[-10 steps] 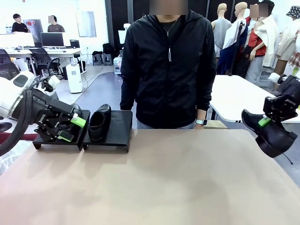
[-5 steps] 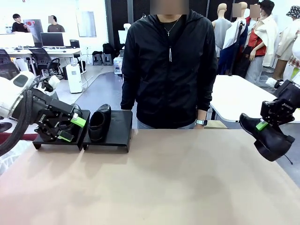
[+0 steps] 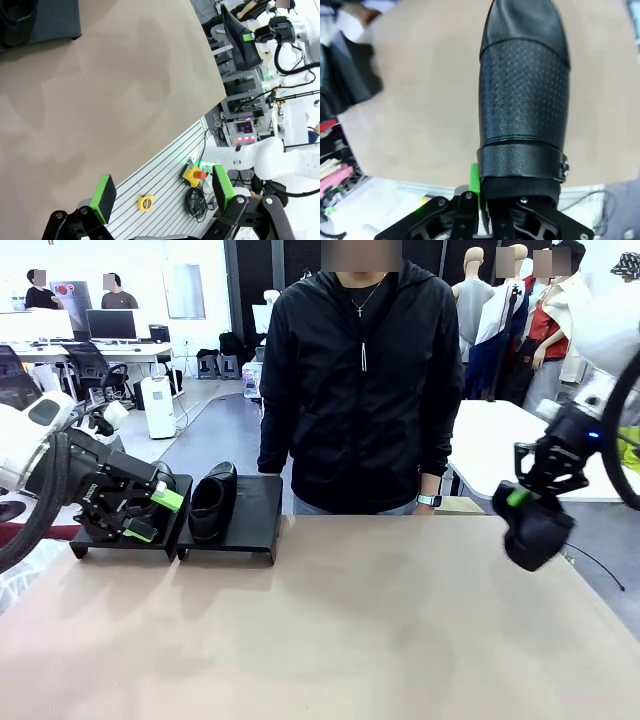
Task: Organize the shoes by placing them on the stand.
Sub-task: Pick up one Shoe and place it in the middle of the table.
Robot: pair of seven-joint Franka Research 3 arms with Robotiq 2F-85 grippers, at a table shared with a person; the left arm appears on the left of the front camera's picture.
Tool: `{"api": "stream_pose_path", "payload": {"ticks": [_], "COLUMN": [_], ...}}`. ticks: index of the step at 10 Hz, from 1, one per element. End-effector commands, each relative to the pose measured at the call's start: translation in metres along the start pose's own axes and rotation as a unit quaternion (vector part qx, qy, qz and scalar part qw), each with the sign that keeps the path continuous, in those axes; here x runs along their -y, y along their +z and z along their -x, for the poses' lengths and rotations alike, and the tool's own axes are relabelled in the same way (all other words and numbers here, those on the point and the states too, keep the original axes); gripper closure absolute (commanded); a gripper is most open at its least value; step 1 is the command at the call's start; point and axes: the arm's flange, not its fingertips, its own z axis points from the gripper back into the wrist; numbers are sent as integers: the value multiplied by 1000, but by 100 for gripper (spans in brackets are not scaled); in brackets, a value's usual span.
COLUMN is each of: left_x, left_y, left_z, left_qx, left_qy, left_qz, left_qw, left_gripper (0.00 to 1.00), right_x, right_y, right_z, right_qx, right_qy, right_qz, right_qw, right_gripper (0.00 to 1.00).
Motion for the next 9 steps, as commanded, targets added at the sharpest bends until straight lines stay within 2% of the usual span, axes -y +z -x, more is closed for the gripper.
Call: {"api": "stream_pose_path", "payload": {"ticks": [1,3,4,5,7,9], "left_x": [1,1,1,1,1,1], "left_y": [0,0,0,0,0,0], "left_z": [-1,-1,-1,-1,-1,-1], "left_qx": [2,2,2,2,2,2], "left_qy": [-1,-1,-1,-1,-1,-1], "left_qz": [11,11,11,11,11,11], "left_qw": [1000,1000,1000,1000,1000,1000], "left_gripper": [0,0,0,0,0,0], "right_x": [-71,-136,-166,-187,-210,-223], "right_y": [-28,-85,-124,-155,-206,-253], "right_z": [58,100,118,127,146,142], "right_qx": [-6,-19,0,-12,-18,-30], "right_qy": [-17,35,56,65,148,150], "right_qz": [-18,-9,12,16,56,81], "right_qw": [1000,999,998,998,987,985], "right_gripper": [100,100,100,100,100,100]}}
